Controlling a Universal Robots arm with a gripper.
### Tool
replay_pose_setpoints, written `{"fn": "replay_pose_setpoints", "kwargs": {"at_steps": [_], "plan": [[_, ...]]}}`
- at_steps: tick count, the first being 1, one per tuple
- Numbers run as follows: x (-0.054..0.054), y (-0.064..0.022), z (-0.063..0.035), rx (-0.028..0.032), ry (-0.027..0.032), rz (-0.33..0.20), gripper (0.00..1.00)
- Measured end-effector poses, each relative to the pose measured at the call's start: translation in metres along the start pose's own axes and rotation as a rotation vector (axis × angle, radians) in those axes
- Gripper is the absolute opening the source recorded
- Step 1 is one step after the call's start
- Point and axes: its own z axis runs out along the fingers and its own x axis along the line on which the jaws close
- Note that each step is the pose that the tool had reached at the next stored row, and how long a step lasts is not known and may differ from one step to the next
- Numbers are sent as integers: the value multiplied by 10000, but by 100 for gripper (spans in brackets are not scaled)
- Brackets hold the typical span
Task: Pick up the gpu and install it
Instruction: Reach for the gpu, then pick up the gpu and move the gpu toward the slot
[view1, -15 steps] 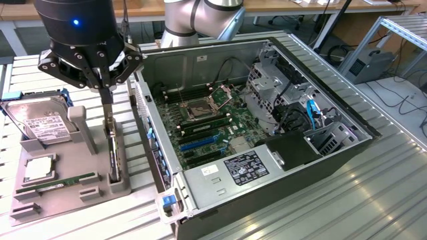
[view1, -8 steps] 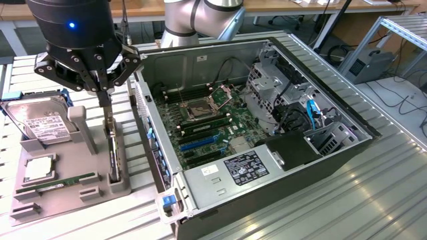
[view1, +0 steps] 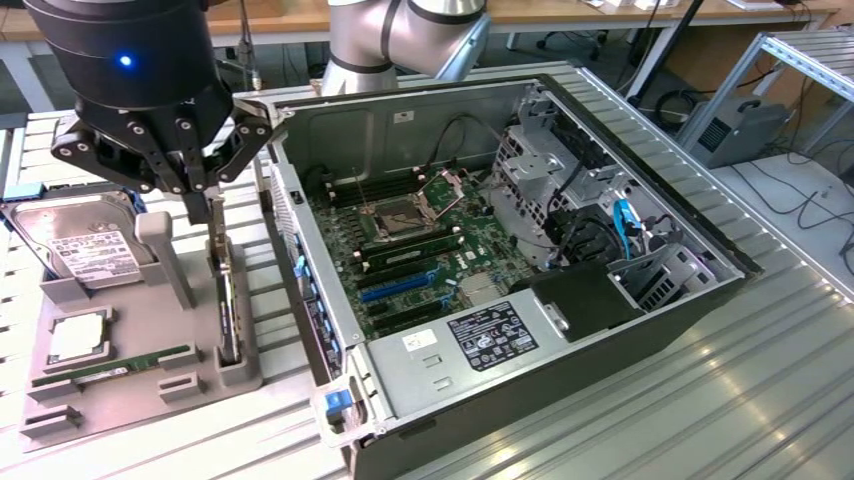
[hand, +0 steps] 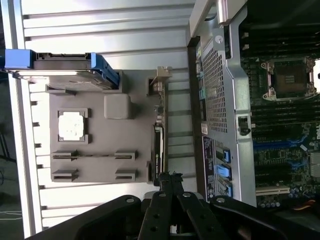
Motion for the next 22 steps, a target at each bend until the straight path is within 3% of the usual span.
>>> {"fn": "replay_pose_setpoints", "kwargs": {"at_steps": [11, 22], "plan": [[57, -92, -4, 1, 0, 0, 11], [58, -97, -4, 1, 0, 0, 11]]}}
